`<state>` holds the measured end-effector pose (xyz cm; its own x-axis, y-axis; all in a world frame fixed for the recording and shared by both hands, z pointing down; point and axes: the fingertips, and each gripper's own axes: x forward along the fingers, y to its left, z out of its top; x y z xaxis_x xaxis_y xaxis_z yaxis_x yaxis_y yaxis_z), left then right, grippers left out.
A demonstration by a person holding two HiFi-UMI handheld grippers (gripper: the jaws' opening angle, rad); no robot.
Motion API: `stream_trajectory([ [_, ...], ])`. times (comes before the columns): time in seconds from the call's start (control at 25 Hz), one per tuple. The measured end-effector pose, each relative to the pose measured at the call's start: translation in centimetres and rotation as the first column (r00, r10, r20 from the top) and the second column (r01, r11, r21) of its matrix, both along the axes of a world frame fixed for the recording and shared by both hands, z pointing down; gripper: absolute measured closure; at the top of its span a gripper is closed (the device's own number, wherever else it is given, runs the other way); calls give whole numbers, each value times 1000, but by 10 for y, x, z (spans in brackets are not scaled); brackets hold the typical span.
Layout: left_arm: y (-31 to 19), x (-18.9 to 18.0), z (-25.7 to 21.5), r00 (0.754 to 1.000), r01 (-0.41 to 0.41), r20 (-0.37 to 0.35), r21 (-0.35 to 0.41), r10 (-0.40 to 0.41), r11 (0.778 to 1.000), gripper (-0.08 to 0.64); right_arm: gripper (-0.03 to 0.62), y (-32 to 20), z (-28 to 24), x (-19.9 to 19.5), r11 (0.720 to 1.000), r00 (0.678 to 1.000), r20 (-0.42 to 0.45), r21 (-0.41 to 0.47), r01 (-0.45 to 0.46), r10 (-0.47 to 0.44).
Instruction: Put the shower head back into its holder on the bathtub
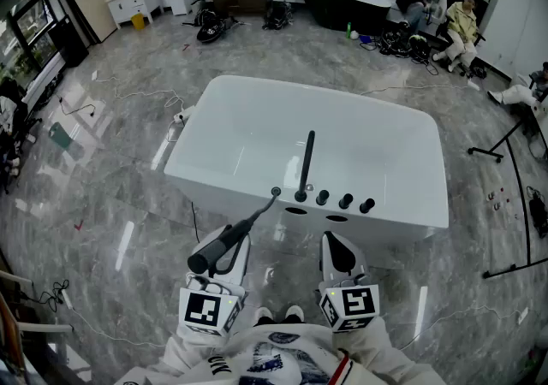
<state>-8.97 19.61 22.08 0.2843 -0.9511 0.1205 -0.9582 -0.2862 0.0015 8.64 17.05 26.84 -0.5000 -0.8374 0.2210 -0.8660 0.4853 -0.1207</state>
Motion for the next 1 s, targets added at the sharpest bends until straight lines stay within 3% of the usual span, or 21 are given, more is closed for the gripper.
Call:
stream_trajectory([
  [1.0, -23, 4, -8, 1000, 27, 5, 9, -27, 1000, 422, 588, -23, 3, 14, 1000, 999, 39, 1, -3, 3],
])
